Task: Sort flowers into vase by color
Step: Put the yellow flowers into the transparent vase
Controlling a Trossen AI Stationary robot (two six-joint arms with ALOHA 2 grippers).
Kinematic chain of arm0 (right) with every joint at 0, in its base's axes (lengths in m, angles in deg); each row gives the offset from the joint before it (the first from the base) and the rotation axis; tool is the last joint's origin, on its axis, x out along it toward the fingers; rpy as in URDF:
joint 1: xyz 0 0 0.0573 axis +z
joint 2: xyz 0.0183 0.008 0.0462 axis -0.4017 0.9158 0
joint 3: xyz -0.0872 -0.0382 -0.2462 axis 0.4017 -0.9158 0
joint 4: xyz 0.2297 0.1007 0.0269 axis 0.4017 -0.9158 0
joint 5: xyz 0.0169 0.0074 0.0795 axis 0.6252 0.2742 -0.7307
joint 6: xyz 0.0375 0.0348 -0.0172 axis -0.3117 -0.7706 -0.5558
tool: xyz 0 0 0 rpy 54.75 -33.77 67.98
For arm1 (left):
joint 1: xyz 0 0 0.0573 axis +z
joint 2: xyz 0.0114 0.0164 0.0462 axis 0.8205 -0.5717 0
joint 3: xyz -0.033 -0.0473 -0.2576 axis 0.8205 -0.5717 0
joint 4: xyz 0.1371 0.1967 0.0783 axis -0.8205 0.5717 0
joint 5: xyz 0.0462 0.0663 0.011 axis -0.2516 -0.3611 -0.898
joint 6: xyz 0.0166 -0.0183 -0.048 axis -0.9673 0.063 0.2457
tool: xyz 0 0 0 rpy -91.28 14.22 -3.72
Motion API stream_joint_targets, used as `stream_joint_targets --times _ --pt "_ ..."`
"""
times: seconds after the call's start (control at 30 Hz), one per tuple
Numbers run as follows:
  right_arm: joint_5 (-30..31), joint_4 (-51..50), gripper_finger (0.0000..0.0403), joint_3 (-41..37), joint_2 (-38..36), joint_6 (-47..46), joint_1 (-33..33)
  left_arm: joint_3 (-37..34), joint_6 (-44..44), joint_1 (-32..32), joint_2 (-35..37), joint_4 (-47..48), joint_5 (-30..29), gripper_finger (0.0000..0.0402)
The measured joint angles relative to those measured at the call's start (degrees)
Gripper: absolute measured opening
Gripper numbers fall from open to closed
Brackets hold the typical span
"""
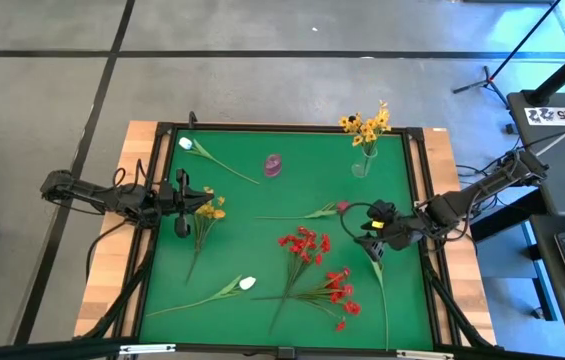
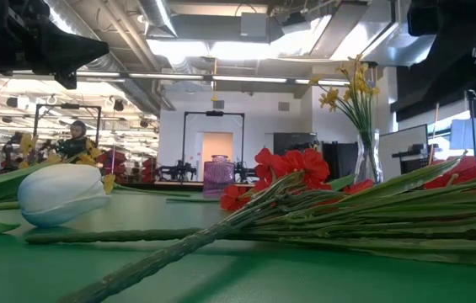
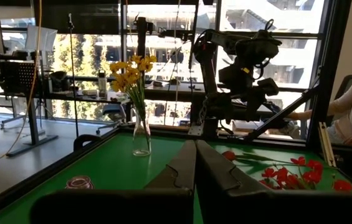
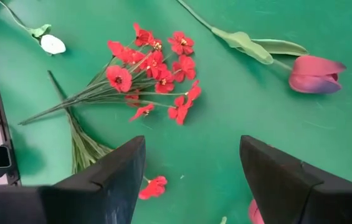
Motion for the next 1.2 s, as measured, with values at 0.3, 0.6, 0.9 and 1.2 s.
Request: stream_joint_targets --times 0.3,0.6,0.9,1.2 --pt "0.5 0.3 0.0259 0.0 0.0 1.5 0.0 0.0 0.0 0.0 0.0 0.0 0.0 0.0" --pt "3.3 0.5 0.0259 0.0 0.0 2.9 0.0 0.0 0.0 0.0 0.0 0.0 0.0 0.0" --pt "7.5 3.5 0.0259 0.0 0.0 4.3 0.0 0.0 0.0 0.0 0.0 0.0 0.0 0.0" --pt "7.5 5.4 0.0259 0.0 0.6 5.3 0.0 0.0 2.8 0.0 0.0 -0.1 0.0 0.0"
